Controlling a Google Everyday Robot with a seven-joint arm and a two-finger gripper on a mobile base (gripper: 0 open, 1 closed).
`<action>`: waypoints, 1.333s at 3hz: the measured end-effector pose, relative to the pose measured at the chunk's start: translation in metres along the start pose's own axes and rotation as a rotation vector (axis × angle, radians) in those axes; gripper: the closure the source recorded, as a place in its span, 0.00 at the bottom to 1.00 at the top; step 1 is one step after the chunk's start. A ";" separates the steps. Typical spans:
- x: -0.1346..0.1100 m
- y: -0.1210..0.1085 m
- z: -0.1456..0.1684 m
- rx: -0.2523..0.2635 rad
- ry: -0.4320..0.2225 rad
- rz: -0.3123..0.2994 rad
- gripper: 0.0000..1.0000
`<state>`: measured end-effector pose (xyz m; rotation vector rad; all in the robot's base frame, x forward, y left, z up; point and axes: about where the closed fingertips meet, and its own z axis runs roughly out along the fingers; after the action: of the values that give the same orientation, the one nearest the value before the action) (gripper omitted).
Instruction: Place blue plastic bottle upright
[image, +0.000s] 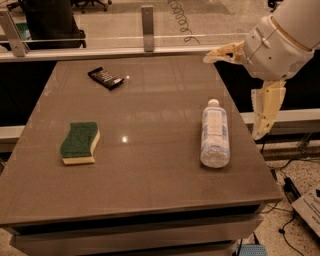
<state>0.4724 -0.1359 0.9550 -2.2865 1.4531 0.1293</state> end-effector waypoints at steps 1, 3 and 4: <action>0.008 -0.005 0.003 -0.050 -0.031 -0.190 0.00; 0.025 0.000 0.000 -0.064 0.038 -0.542 0.00; 0.025 -0.003 0.003 -0.056 0.042 -0.604 0.00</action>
Offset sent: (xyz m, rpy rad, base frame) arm 0.0119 -0.0387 -0.0102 -0.1786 -0.1321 0.7053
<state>0.4862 -0.1548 0.9460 -2.6744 0.7259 -0.0606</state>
